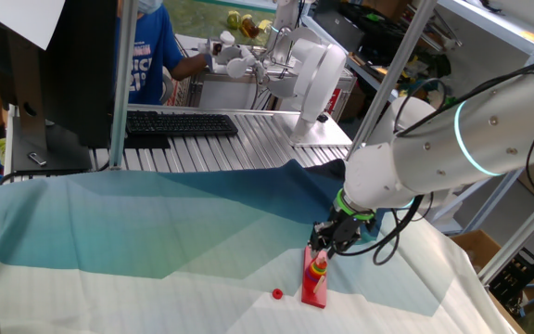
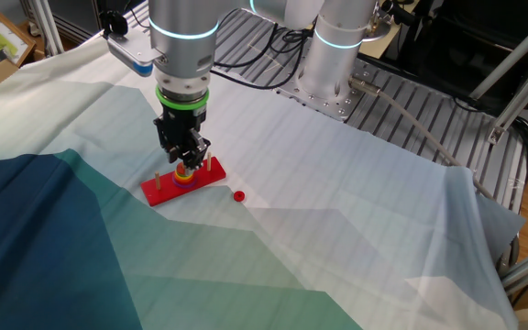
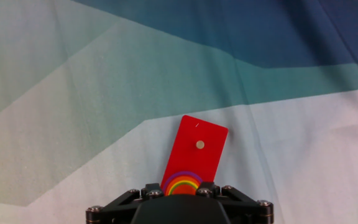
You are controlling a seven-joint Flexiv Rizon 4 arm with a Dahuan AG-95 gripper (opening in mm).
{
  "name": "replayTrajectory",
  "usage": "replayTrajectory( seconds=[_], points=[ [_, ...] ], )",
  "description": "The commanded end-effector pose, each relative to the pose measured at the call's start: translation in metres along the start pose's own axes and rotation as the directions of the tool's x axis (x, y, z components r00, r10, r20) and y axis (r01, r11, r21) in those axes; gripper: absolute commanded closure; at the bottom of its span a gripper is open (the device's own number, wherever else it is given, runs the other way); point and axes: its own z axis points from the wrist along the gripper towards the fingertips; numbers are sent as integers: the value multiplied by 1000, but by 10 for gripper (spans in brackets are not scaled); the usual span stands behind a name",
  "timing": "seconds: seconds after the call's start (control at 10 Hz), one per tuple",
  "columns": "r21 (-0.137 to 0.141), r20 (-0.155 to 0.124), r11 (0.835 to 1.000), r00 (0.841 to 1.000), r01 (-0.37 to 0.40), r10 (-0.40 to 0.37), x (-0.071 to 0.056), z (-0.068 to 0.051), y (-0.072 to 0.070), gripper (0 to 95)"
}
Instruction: Take out one Hanoi block and throw it aside
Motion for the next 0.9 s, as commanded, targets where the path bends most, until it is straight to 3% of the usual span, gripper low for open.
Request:
replayTrajectory(
  seconds=[0.1,0.4,0.6,0.9],
  points=[
    [-3,1,1000,1000,1,-1,0,4,-1,570],
    [-12,-5,1000,1000,-5,5,1,7,-1,570],
    [-34,-21,999,1000,-16,15,2,8,-2,570],
    [-35,-20,999,1000,-17,16,3,12,-3,570]
  ],
)
